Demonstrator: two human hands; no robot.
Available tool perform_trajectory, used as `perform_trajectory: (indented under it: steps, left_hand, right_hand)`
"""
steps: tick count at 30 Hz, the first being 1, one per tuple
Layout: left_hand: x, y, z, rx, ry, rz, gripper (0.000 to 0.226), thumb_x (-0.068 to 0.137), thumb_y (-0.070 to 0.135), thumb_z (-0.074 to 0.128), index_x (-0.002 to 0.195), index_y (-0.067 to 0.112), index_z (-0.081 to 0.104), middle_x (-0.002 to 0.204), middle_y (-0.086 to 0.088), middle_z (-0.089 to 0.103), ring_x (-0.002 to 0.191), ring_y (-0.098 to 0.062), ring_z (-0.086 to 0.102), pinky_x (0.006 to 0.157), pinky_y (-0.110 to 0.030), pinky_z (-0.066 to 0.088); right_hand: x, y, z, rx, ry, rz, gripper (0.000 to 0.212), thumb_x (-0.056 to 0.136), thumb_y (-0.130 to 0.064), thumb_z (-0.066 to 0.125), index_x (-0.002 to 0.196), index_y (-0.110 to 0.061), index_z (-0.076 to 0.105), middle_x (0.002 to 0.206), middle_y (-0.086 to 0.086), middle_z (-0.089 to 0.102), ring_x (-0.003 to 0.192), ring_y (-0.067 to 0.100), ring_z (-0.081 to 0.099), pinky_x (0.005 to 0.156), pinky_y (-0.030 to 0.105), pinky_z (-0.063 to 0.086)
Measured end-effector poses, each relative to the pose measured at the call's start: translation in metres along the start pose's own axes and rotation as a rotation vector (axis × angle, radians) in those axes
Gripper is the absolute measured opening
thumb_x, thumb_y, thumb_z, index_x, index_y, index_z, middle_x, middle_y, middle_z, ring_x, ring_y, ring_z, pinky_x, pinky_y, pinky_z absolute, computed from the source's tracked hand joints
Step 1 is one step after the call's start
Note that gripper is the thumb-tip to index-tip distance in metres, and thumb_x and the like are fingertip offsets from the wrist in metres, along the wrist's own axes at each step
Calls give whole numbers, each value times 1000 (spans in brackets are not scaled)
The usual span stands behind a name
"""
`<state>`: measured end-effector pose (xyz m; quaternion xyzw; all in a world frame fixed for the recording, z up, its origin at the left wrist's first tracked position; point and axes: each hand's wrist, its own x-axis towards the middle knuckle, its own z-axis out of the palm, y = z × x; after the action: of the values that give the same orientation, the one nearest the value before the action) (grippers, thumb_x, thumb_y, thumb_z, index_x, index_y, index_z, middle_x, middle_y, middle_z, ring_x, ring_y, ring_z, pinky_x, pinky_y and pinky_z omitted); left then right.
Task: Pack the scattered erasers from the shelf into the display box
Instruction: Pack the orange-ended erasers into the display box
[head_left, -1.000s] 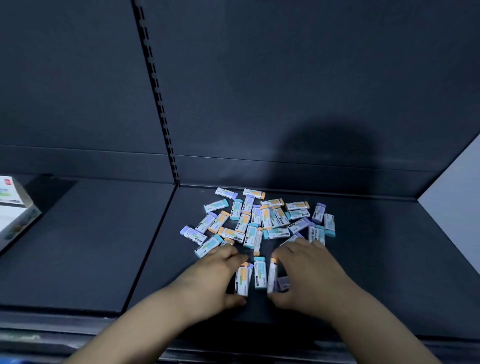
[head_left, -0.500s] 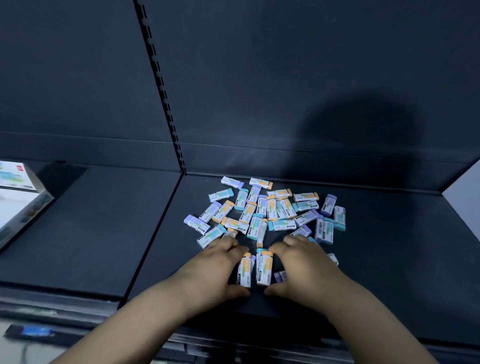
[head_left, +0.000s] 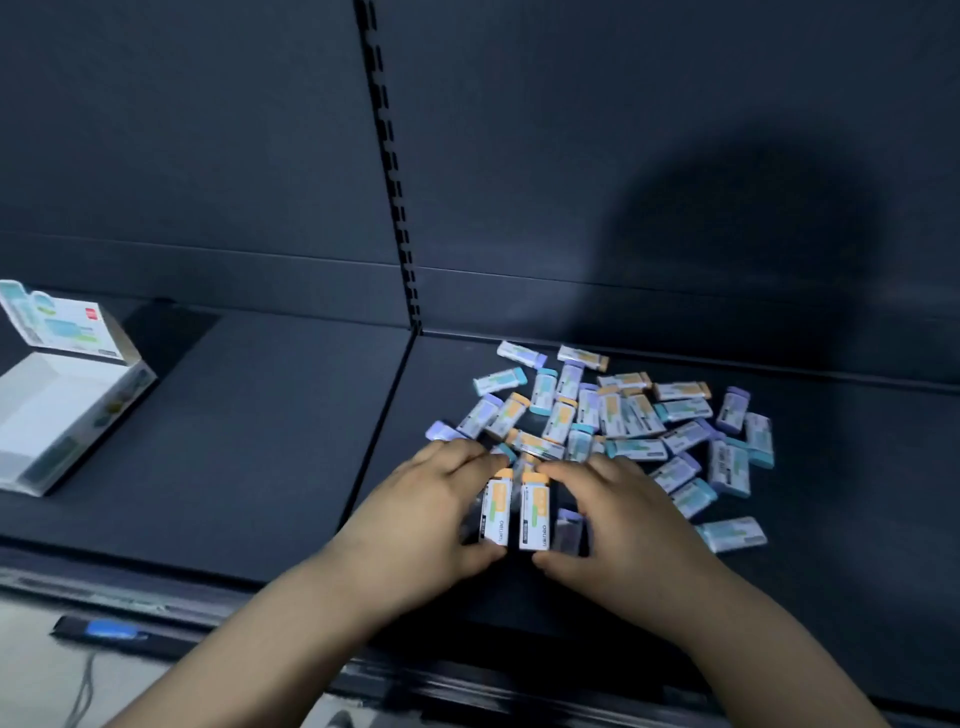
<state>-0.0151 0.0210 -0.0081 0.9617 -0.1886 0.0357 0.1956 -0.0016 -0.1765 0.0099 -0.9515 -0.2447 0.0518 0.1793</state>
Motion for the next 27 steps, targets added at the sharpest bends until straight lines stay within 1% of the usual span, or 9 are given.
perform_trajectory:
  steps: [2, 6, 9, 12, 15, 19, 21, 24, 27]
  left_hand:
    - [-6, -21, -10, 23, 27, 32, 68, 65, 57, 53, 125, 26, 52, 114, 8, 58, 102, -11, 52, 89, -24, 48]
    - [-26, -82, -40, 56, 51, 105, 64, 66, 54, 50, 123, 26, 51, 111, 9, 57, 98, -9, 52, 87, -23, 49]
    - [-41, -132, -65, 76, 69, 118, 63, 66, 55, 48, 121, 25, 55, 109, 10, 57, 97, -6, 50, 84, -22, 49]
    - [-55, -175, -89, 96, 59, 110, 65, 65, 57, 48, 120, 24, 58, 109, 10, 58, 98, -8, 53, 82, -23, 50]
    - [-68, -206, -107, 118, 49, 107, 67, 63, 57, 53, 121, 23, 59, 110, 10, 60, 99, -10, 56, 84, -23, 50]
    - [-79, -232, -119, 123, 64, 63, 68, 65, 58, 50, 122, 22, 58, 109, 9, 61, 100, -9, 55, 85, -21, 49]
    - [-84, -243, -123, 139, 74, 24, 69, 62, 57, 61, 122, 22, 59, 108, 9, 62, 99, -7, 52, 84, -19, 48]
    - [-89, -257, -127, 129, 47, -44, 73, 58, 49, 77, 123, 20, 59, 109, 6, 63, 99, -12, 59, 86, -19, 48]
    - [-95, -271, -135, 120, 30, -114, 76, 60, 44, 81, 128, 19, 56, 116, 3, 61, 105, -16, 60, 93, -24, 43]
  right_hand:
    - [11, -20, 9, 2, 8, 14, 72, 75, -57, 60, 137, -40, 28, 123, -13, 43, 116, 11, 35, 96, 25, 30]
    - [42, -74, 35, 28, 55, 47, 72, 75, -55, 63, 138, -41, 30, 126, -11, 43, 121, 12, 34, 98, 25, 29]
    - [68, -120, 57, 81, 91, 85, 71, 74, -55, 63, 136, -43, 30, 120, -14, 43, 120, 10, 35, 99, 24, 32]
    - [90, -163, 72, 113, 111, 105, 71, 74, -55, 63, 136, -44, 30, 107, -19, 39, 110, 6, 37, 92, 19, 32]
    - [107, -196, 81, 130, 100, 92, 72, 74, -55, 62, 137, -44, 29, 105, -24, 35, 108, 2, 35, 91, 16, 29]
    - [124, -219, 87, 119, 73, 72, 74, 75, -56, 62, 139, -44, 26, 106, -25, 32, 110, 0, 33, 92, 12, 25]
    - [133, -225, 89, 127, 58, 53, 74, 75, -55, 62, 139, -44, 25, 107, -25, 32, 106, -2, 30, 90, 12, 24]
    - [149, -234, 89, 148, 35, 7, 72, 76, -52, 63, 138, -44, 27, 106, -22, 36, 101, -2, 30, 86, 12, 25]
    - [167, -249, 87, 194, 26, -24, 69, 77, -49, 64, 136, -44, 29, 107, -19, 40, 102, 0, 34, 88, 14, 29]
